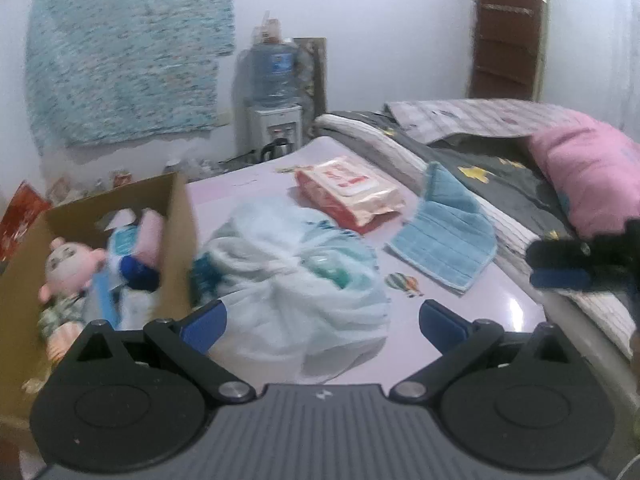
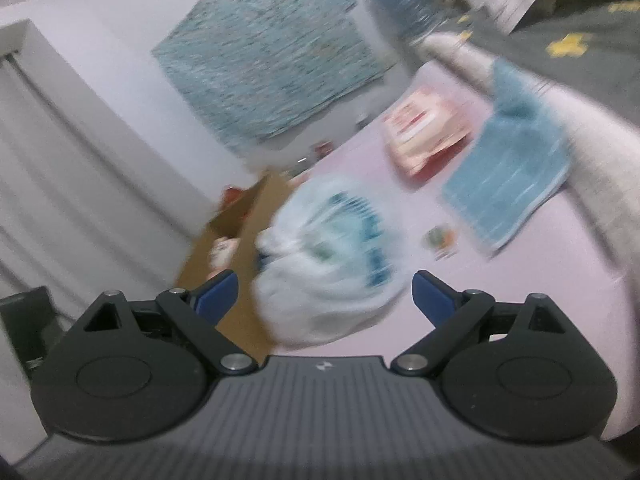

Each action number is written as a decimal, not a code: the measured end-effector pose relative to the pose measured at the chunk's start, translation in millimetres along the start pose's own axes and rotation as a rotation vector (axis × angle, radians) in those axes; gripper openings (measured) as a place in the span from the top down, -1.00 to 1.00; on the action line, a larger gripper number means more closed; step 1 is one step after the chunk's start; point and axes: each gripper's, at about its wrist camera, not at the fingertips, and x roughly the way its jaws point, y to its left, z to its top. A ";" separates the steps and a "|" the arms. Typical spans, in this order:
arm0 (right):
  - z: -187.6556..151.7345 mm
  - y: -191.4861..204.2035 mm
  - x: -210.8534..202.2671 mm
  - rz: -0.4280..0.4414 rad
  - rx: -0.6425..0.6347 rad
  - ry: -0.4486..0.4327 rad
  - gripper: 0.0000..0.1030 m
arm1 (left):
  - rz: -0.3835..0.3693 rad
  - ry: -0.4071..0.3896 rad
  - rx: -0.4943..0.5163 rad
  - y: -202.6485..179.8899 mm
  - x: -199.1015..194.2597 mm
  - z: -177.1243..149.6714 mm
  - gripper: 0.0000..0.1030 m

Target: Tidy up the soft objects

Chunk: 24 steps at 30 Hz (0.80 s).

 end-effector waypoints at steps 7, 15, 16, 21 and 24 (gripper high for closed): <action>46.4 -43.7 22.4 -0.165 -0.099 -0.082 -0.86 | -0.082 0.015 -0.010 -18.6 31.7 -1.2 -1.00; 106.8 -97.5 116.8 -0.416 -0.249 -0.052 -0.48 | -0.134 0.041 -0.075 -11.4 42.8 -5.9 -0.99; 109.1 -102.2 128.9 -0.445 -0.262 -0.030 -0.34 | -0.134 0.042 -0.075 -11.2 42.7 -6.9 -0.99; 99.9 -110.8 170.3 -0.592 -0.363 0.069 0.60 | -0.147 0.042 -0.046 -12.6 34.8 -14.3 -1.00; 98.5 -111.5 157.9 -0.550 -0.301 0.047 0.79 | -0.156 0.042 -0.042 -12.0 31.2 -19.4 -1.00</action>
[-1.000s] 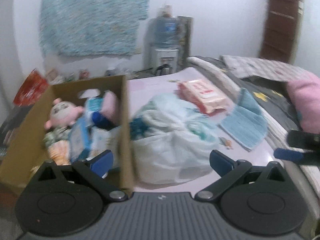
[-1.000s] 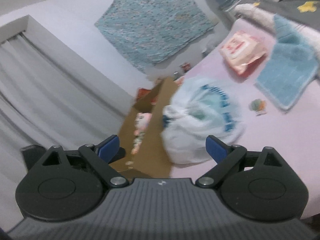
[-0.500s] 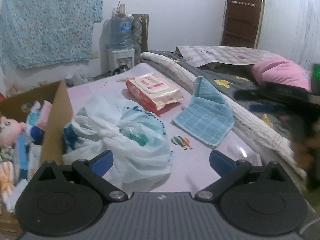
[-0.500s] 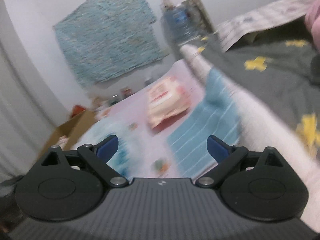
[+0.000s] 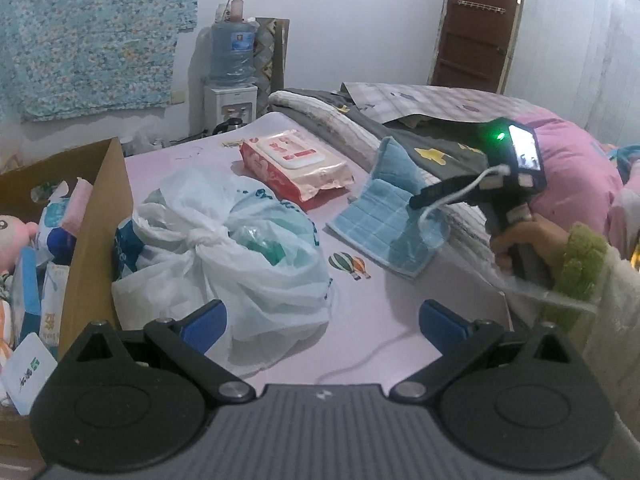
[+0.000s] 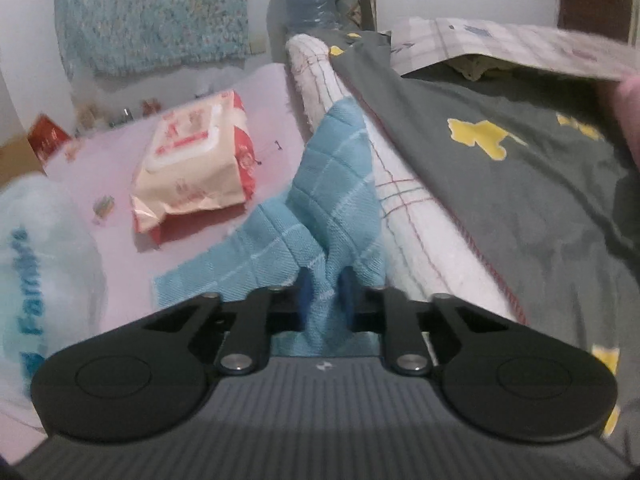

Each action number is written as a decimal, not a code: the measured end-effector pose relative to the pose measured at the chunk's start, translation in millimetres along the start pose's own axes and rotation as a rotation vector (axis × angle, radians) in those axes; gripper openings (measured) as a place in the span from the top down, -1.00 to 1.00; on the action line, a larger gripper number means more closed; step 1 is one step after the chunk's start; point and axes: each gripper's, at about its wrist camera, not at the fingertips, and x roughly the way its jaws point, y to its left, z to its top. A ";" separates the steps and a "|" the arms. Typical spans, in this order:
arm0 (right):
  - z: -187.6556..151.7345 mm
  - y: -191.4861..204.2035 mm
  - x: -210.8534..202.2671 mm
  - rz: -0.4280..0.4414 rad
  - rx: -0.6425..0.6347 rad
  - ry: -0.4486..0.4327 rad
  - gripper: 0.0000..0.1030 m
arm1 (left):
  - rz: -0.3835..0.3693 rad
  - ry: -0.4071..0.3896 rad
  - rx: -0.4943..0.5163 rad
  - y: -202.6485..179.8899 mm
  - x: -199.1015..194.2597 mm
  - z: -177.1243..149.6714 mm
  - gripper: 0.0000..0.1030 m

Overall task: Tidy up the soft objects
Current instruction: 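Grasp the blue checked towel with the right tool, then lift the towel with the right tool while the left tool reaches toward it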

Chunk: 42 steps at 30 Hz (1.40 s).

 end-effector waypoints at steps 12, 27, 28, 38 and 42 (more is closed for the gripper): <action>-48.8 9.7 -102.0 0.451 0.258 -0.017 0.82 | -0.075 -0.015 -0.024 0.0 -13.3 -24.0 -0.99; -126.2 10.2 -110.6 0.541 0.551 0.134 0.41 | -0.210 0.099 -0.124 -7.6 30.5 -32.7 -0.34; -120.4 9.7 -115.9 0.515 0.523 0.108 0.26 | -0.211 0.106 -0.115 -10.2 34.0 -32.3 -0.34; -80.8 -6.5 -120.2 0.386 0.433 0.000 -0.47 | -0.161 0.115 -0.033 -37.0 76.2 -18.4 -0.65; -77.9 -11.6 -94.1 0.345 0.461 0.022 -0.47 | -0.171 0.148 -0.040 -37.2 95.1 -16.8 -0.65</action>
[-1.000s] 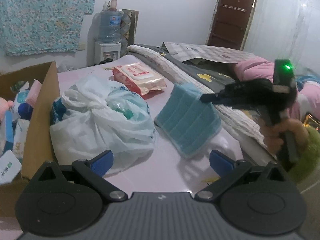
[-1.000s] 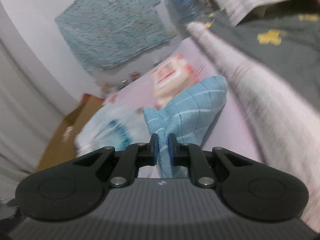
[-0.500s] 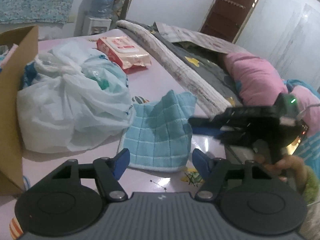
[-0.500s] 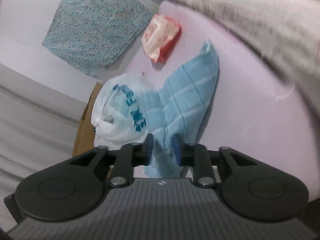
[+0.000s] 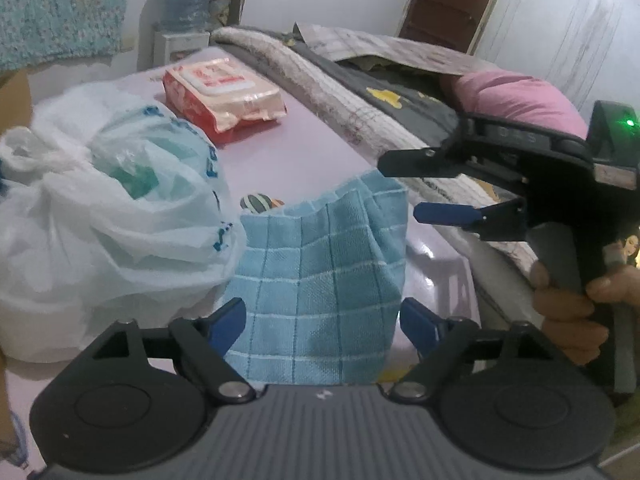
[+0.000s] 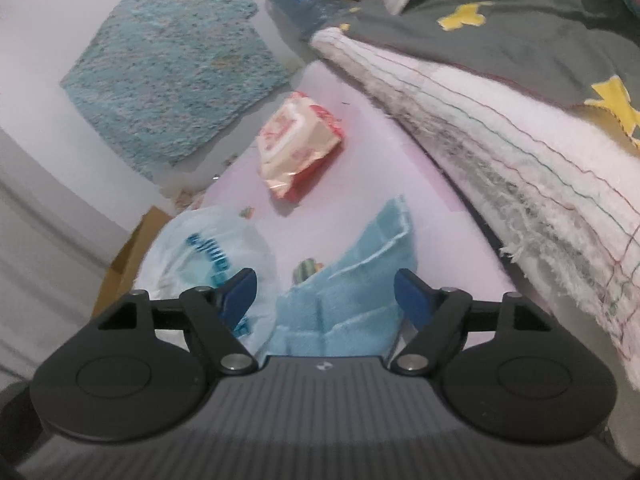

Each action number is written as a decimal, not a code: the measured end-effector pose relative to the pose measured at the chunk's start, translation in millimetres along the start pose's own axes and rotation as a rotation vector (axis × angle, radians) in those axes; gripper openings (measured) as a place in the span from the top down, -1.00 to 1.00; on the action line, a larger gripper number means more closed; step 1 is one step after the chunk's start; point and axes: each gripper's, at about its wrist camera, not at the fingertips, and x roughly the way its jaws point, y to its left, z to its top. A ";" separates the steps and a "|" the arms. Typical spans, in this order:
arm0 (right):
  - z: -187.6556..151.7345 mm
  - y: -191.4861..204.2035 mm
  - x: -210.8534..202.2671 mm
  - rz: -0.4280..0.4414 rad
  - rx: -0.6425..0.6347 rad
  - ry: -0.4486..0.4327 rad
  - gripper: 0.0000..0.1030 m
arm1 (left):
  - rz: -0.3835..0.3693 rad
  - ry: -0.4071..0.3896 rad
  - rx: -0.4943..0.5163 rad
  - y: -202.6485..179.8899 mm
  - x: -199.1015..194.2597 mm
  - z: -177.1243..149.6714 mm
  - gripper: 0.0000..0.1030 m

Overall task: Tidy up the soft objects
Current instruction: 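Lift the towel with the right tool while the left tool reaches toward it, then grasp the towel edge with the left tool while the right tool holds it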

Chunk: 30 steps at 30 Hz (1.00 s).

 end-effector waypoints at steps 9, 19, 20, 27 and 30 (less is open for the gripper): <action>-4.9 -8.2 41.3 0.024 0.029 0.078 0.20 | -0.053 0.068 0.008 1.2 25.6 -11.4 -0.56; -9.9 27.2 23.3 0.342 -0.136 0.177 0.72 | -0.090 0.041 0.026 7.3 22.6 -19.1 -0.59; -13.0 34.6 24.2 0.370 -0.166 0.212 0.71 | -0.091 0.038 0.031 7.3 21.8 -20.1 -0.59; -24.1 40.8 49.5 0.373 -0.155 0.392 0.67 | -0.062 0.046 0.051 8.5 9.3 -27.7 -0.77; -32.0 33.1 60.8 0.371 -0.103 0.450 0.66 | -0.058 0.052 0.037 14.1 -1.3 -32.1 -0.77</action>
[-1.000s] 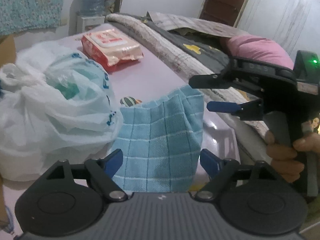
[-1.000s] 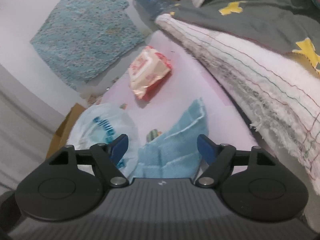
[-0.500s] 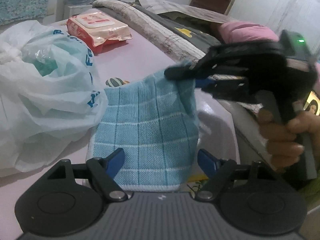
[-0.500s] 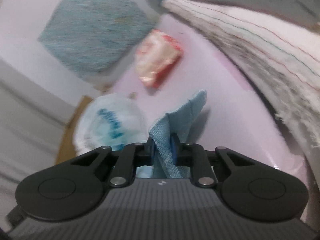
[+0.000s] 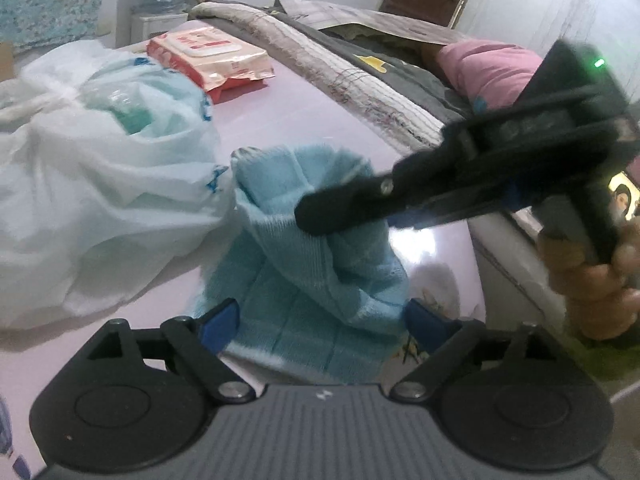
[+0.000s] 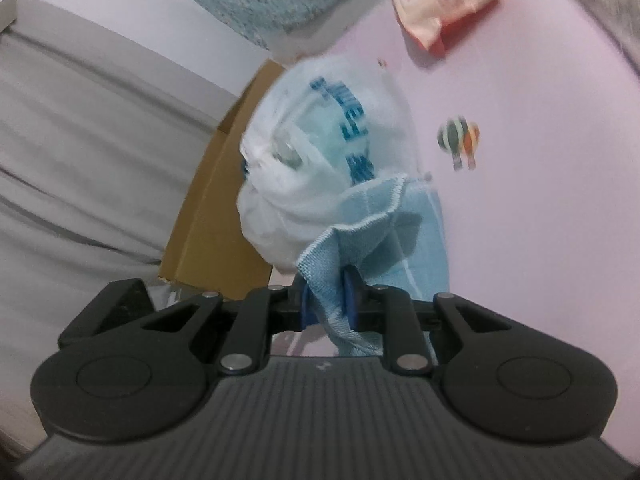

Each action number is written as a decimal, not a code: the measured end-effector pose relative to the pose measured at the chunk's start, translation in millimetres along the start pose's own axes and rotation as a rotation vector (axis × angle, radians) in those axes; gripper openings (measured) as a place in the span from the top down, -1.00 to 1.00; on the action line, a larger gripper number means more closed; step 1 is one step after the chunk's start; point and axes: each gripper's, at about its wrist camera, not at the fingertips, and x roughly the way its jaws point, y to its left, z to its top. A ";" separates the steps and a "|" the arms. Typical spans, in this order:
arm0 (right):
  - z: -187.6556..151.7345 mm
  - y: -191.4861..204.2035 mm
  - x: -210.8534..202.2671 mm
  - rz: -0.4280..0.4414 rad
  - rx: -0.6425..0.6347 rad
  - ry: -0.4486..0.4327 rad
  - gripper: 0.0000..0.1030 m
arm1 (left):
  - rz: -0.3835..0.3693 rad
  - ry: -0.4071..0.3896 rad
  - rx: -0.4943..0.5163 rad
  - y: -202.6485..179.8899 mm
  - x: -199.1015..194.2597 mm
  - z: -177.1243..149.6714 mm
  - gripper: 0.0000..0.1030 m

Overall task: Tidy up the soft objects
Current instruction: 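Grasp the towel edge with the left tool while the right tool holds it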

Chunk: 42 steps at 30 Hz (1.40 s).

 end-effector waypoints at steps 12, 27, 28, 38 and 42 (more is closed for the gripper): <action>-22.9 -47.5 11.8 0.091 0.302 0.025 0.42 | 0.075 -0.060 -0.020 4.1 -13.4 5.4 -0.30; -13.4 -11.2 -13.7 -0.219 0.074 -0.047 -0.24 | 0.110 0.023 -0.093 11.6 -3.2 2.6 -0.22; -15.1 -13.1 -8.6 -0.222 0.073 -0.026 -0.24 | 0.110 0.027 -0.094 11.8 -2.7 2.7 -0.22; -19.7 -14.7 9.0 -0.143 0.105 -0.027 0.12 | 0.041 0.016 -0.151 18.5 0.8 7.4 0.19; -23.6 -21.0 4.2 -0.103 0.166 -0.066 0.26 | 0.011 0.005 -0.146 14.3 -0.6 15.2 0.27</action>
